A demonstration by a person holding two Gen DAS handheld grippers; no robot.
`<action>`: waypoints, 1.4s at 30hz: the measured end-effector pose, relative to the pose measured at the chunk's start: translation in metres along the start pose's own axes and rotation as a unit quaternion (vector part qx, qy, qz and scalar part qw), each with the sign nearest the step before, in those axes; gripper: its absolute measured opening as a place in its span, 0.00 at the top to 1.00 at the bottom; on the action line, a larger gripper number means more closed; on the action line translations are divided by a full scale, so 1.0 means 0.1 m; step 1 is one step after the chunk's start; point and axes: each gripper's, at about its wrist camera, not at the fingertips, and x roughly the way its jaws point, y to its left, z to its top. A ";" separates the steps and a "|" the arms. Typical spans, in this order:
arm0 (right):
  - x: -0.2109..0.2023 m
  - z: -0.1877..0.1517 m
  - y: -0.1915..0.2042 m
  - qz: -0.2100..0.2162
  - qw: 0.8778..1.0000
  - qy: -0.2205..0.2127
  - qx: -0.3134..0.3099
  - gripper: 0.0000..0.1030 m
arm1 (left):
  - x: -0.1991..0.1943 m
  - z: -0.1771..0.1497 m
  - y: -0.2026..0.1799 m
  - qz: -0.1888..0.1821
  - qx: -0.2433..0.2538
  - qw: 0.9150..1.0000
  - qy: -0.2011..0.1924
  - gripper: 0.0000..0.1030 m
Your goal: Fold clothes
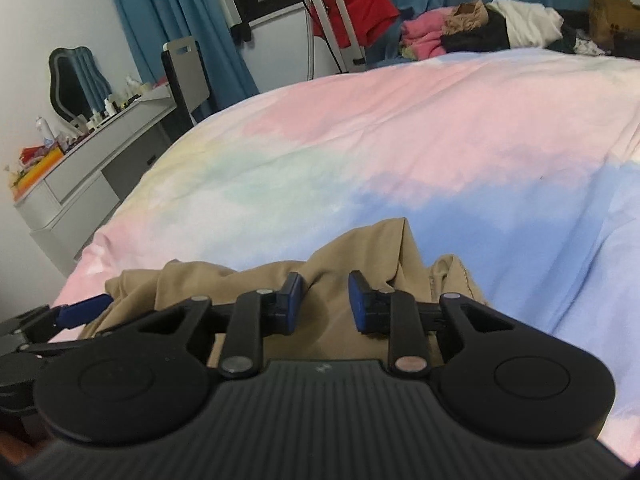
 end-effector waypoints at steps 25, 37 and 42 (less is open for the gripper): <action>-0.42 -0.38 0.26 -0.029 0.996 0.047 -0.071 0.69 | -0.59 -0.28 -0.13 -0.012 -0.005 0.998 0.064 0.20; -0.46 -0.37 0.21 -0.021 0.998 0.045 -0.044 0.69 | -0.74 -0.54 0.11 -0.125 -0.199 0.961 0.143 0.20; -0.44 -0.38 0.12 -0.012 0.999 0.037 -0.014 0.71 | -0.44 -0.71 0.45 -0.162 -0.346 0.910 0.158 0.17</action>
